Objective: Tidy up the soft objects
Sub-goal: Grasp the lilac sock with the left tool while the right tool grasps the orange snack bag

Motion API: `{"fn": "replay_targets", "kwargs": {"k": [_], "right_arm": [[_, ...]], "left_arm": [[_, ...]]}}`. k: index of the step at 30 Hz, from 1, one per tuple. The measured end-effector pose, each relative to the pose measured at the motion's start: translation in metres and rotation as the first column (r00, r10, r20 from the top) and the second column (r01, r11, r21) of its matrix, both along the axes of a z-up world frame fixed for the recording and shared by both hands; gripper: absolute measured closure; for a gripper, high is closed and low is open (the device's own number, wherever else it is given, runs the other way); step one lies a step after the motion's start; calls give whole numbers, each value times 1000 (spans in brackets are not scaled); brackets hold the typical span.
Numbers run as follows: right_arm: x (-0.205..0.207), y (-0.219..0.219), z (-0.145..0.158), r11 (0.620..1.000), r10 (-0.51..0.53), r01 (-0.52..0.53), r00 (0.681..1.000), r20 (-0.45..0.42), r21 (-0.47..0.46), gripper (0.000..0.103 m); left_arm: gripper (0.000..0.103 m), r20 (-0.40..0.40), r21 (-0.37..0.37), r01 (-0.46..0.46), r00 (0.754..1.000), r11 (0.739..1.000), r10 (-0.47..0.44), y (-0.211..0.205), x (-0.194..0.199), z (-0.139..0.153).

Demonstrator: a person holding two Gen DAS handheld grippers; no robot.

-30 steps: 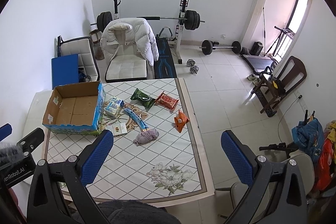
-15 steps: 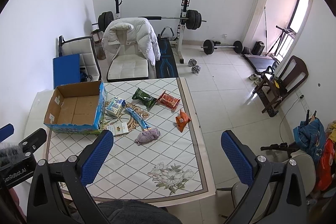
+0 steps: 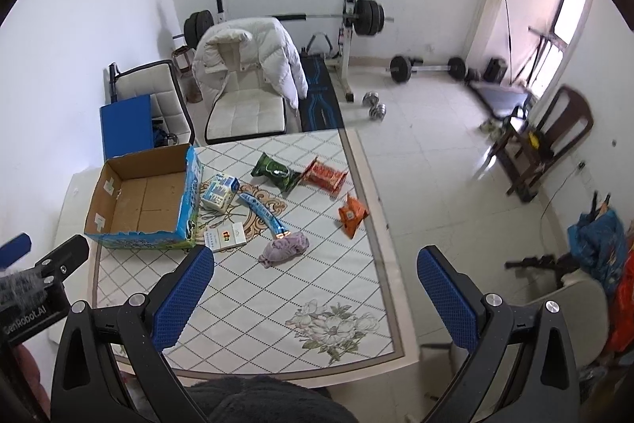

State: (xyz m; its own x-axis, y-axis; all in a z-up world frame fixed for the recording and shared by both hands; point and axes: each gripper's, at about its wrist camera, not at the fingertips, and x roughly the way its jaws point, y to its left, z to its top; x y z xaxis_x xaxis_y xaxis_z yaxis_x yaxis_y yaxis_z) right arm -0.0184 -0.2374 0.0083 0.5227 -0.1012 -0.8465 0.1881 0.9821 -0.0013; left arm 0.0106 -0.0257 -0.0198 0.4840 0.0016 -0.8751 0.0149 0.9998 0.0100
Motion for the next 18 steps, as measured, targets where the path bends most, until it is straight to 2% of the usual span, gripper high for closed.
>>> {"fn": "replay_targets", "kwargs": {"k": [4,7,9,11,12,14,16,18], "right_arm": [[46,-38,-48,999,-25,28,996,-91,37,0],[87,-69,-99,996,-31,45,984,-173,77,0],[116,-88,-144,994,-31,56,966,-255,91,0],[142,-106,-189,992,-27,64,946,-323,107,0],[152,-113,-209,992,-15,57,936,-352,109,0],[170,-124,-240,992,16,36,920,-392,124,0],[188,-136,-273,994,29,23,890,-456,107,0],[202,-149,-303,991,52,15,865,-500,129,0]], "left_arm": [[0,-99,7,27,995,1000,-26,-18,50,-45],[0,-199,-23,42,979,999,-45,-38,99,-94],[0,-240,-42,74,967,996,-82,-55,121,-124],[0,-290,-29,153,944,988,-154,-83,144,-163],[0,-310,-22,193,931,981,-190,-96,150,-179],[3,-374,-11,291,886,957,-273,-125,163,-220],[7,-447,-6,383,825,924,-345,-150,169,-258],[9,-504,8,455,771,890,-390,-170,170,-294]]}}
